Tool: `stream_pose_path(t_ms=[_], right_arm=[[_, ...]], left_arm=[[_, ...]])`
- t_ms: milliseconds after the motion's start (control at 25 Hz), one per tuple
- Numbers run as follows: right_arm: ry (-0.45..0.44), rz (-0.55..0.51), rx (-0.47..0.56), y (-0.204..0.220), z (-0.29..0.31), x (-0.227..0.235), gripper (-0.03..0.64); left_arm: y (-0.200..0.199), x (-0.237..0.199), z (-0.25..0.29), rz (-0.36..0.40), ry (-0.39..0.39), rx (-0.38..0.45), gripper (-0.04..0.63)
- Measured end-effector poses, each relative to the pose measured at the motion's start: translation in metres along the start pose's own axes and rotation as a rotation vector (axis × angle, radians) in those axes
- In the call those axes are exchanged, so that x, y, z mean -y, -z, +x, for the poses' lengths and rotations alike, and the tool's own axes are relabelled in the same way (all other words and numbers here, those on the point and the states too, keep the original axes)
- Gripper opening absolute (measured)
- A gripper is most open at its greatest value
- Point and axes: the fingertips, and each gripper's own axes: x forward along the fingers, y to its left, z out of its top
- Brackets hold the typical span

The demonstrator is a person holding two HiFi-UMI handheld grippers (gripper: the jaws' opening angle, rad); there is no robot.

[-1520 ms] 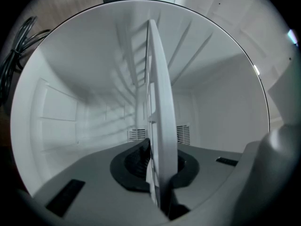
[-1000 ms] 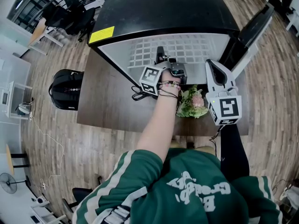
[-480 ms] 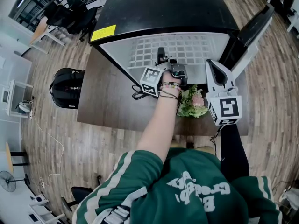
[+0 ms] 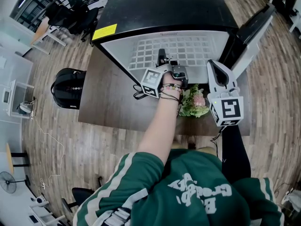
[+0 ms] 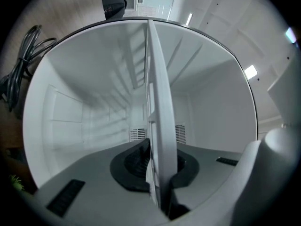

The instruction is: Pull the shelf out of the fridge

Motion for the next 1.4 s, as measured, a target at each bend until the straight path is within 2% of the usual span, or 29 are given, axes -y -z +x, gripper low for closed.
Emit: stream_pose_path(t_ms=[1400], right_arm=[[-0.030, -0.003, 0.020, -0.006, -0.018, 0.003, 0.009]], left_arm=[[-0.001, 0.002, -0.023, 0.013, 0.002, 0.009, 0.038]])
